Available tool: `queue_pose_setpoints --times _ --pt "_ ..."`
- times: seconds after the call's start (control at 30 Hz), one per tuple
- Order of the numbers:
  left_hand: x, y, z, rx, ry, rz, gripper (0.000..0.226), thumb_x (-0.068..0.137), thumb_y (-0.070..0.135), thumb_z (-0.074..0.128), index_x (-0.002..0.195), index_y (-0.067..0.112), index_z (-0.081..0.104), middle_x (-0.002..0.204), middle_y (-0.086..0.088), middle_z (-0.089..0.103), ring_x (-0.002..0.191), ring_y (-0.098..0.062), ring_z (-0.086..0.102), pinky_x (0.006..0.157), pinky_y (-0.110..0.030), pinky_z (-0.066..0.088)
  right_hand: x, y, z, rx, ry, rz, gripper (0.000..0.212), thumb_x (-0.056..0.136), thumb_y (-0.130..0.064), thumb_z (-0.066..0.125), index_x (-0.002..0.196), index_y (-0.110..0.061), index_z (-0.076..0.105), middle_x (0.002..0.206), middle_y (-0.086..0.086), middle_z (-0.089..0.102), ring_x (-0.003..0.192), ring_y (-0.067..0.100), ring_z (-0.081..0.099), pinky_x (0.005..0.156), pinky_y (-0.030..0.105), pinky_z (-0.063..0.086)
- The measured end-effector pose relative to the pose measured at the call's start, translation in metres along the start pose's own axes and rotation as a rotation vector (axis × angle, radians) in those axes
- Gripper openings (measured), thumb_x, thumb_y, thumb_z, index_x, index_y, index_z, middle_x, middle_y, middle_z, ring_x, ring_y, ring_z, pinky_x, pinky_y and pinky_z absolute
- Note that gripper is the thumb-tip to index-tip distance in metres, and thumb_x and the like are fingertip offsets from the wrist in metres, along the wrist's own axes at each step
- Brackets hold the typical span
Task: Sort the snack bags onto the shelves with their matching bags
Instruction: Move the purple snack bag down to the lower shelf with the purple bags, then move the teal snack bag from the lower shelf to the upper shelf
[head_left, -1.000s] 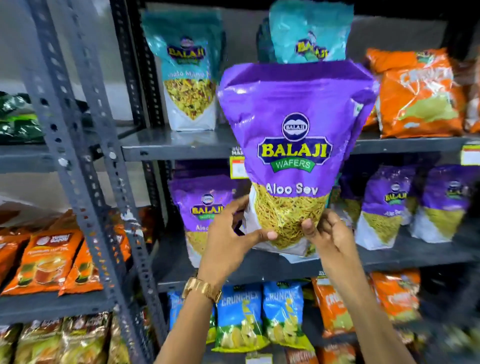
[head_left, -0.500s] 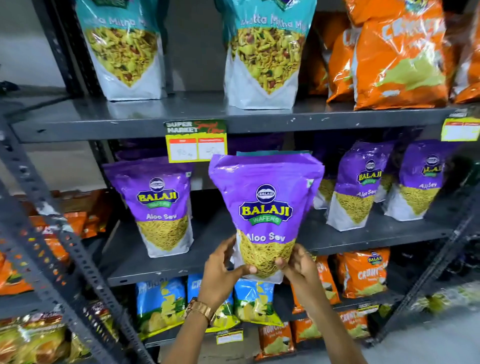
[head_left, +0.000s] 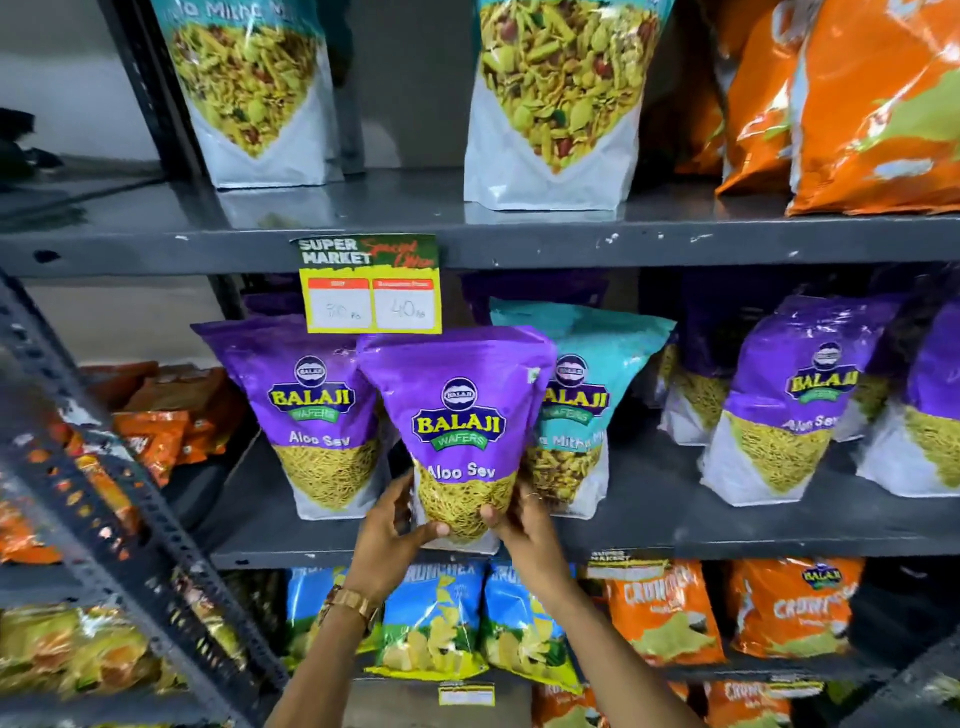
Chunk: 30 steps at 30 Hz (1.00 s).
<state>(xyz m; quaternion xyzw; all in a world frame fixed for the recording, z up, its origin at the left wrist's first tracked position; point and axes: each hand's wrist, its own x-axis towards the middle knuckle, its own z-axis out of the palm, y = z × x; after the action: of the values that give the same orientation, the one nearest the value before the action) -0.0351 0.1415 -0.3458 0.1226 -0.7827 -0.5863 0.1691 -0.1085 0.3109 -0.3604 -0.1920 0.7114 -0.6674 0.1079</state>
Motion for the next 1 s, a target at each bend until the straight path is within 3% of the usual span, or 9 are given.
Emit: queue_pose_setpoints --times 0.17,0.33,0.43,0.5,0.6,0.7,0.8,0.9,1.0 --pt "0.007 -0.006 0.008 -0.024 0.128 -0.012 0.072 0.078 -0.003 0.072 0.141 0.008 0.040 0.136 -0.013 0.058 0.125 -0.028 0.056 0.103 -0.051 0.049 0.024 -0.008 0.011 -0.002 -0.051 -0.017 0.082 0.077 -0.060 0.065 0.137 -0.007 0.049 0.132 0.009 0.065 0.122 0.018 0.062 0.099 0.028 0.050" --pt "0.013 -0.003 0.025 0.017 0.296 -0.020 0.073 0.074 0.010 0.078 0.140 0.010 0.045 0.133 -0.017 0.059 0.120 -0.033 0.057 0.098 -0.056 0.049 0.037 -0.004 0.017 -0.084 0.036 -0.054 0.046 0.090 -0.024 0.059 0.129 0.001 0.054 0.124 0.015 0.067 0.109 0.016 0.064 0.081 -0.001 0.041" --pt "0.007 -0.002 0.035 0.118 0.379 -0.003 0.071 0.076 0.017 0.078 0.138 0.008 0.046 0.138 -0.018 0.053 0.126 -0.033 0.050 0.103 -0.052 0.044 0.036 -0.005 0.017 -0.081 0.070 -0.047 0.048 0.093 -0.025 0.063 0.132 0.000 0.054 0.126 0.014 0.068 0.113 0.018 0.064 0.101 0.025 0.048" --pt "0.000 -0.002 0.043 0.191 0.488 0.028 0.067 0.079 0.014 0.076 0.137 0.005 0.045 0.138 -0.021 0.049 0.127 -0.038 0.047 0.103 -0.051 0.044 0.030 -0.006 0.012 -0.071 0.101 -0.041 0.043 0.090 -0.025 0.067 0.127 -0.004 0.060 0.122 0.011 0.072 0.114 0.020 0.067 0.101 0.041 0.051" --pt "-0.014 0.006 0.060 0.291 0.611 0.186 0.049 0.085 0.024 0.066 0.128 0.010 0.049 0.120 -0.014 0.054 0.104 -0.035 0.056 0.087 -0.047 0.051 0.015 -0.005 -0.008 -0.058 0.268 -0.053 0.014 0.088 -0.034 0.069 0.090 -0.022 0.075 0.086 0.000 0.080 0.081 0.014 0.074 0.078 0.042 0.061" --pt "-0.019 0.019 0.081 0.265 0.417 0.331 0.029 0.088 0.023 0.057 0.117 0.020 0.055 0.104 -0.002 0.061 0.092 -0.018 0.062 0.078 -0.043 0.055 0.007 -0.007 -0.036 -0.040 0.525 -0.151 0.029 0.081 -0.050 0.069 0.066 -0.025 0.063 0.063 -0.006 0.069 0.057 0.011 0.065 0.058 0.026 0.054" --pt "-0.005 0.032 0.105 0.234 0.152 0.309 0.044 0.091 0.020 0.059 0.134 0.019 0.048 0.127 -0.003 0.060 0.116 -0.017 0.058 0.099 -0.041 0.051 0.015 -0.009 -0.060 -0.016 0.665 -0.177 0.041 0.073 -0.057 0.072 0.090 -0.023 0.056 0.086 -0.001 0.056 0.073 0.004 0.053 0.067 0.012 0.043" --pt "0.013 0.048 0.124 0.125 0.029 0.191 0.071 0.089 0.025 0.064 0.148 0.013 0.026 0.152 -0.003 0.039 0.141 -0.018 0.037 0.117 -0.037 0.032 0.030 -0.006 -0.079 0.009 0.495 -0.059 0.085 0.069 -0.052 0.077 0.138 -0.012 0.046 0.131 -0.001 0.049 0.116 0.006 0.053 0.091 0.016 0.043" --pt "0.027 0.053 0.131 0.147 -0.007 0.161 0.077 0.085 0.019 0.069 0.147 0.009 0.025 0.150 -0.009 0.042 0.139 -0.020 0.039 0.115 -0.037 0.034 0.035 -0.001 -0.089 0.048 0.277 -0.069 0.066 0.083 -0.024 0.073 0.142 -0.015 0.046 0.129 -0.013 0.063 0.116 -0.002 0.064 0.085 0.009 0.050"
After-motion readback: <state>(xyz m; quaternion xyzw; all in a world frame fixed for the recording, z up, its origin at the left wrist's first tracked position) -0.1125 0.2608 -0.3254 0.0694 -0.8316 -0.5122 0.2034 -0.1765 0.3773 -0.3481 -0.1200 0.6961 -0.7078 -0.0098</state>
